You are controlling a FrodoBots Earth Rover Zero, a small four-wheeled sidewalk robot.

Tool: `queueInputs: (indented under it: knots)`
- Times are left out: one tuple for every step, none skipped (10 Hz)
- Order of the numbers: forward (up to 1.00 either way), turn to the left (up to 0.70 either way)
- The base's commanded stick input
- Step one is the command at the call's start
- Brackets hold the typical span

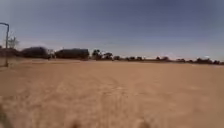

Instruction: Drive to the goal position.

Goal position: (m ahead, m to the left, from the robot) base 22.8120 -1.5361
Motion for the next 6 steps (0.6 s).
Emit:
queueInputs:
  knots:
    - [0.70,0.00]
    - [0.70,0.00]
    - [0.70,0.00]
    - [0.70,0.00]
    - [0.70,0.00]
    - [0.70,0.00]
